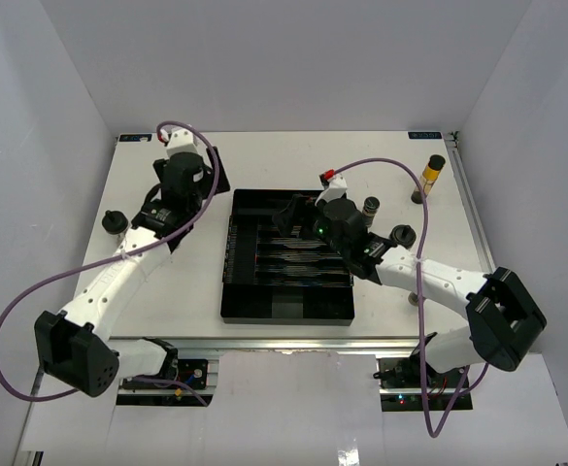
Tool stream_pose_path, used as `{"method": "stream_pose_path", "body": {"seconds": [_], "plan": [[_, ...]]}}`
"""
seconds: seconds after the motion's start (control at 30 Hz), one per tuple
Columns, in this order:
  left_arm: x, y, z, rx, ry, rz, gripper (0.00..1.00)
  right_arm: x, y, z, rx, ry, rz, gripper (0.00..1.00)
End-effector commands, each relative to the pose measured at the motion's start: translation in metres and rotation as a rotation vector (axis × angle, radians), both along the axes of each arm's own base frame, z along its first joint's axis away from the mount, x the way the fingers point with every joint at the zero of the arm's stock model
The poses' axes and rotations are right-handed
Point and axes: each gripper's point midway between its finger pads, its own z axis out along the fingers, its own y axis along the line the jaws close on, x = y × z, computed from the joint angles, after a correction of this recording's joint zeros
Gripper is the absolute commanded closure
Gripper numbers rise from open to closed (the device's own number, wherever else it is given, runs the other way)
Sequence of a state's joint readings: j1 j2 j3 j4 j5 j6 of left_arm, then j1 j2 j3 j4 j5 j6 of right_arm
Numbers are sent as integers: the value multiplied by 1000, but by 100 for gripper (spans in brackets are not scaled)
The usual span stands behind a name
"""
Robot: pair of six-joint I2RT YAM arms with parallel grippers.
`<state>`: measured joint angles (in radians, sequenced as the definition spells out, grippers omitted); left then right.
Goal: Organize the condiment bottles
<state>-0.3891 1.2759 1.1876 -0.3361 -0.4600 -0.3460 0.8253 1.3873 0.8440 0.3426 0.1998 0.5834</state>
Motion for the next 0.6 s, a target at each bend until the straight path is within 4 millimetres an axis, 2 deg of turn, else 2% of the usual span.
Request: {"method": "stream_pose_path", "body": {"seconds": [0.0, 0.27, 0.47, 0.57], "plan": [[27, 25, 10, -38, 24, 73, 2, -5, 6, 35, 75, -121, 56, 10], [59, 43, -17, -41, 102, 93, 4, -8, 12, 36, 71, -129, 95, 10], [72, 64, -66, -66, 210, 151, 5, -12, 9, 41, 89, -158, 106, 10], [79, 71, -80, -94, 225, 149, 6, -14, 10, 43, 98, -170, 114, 10]]}}
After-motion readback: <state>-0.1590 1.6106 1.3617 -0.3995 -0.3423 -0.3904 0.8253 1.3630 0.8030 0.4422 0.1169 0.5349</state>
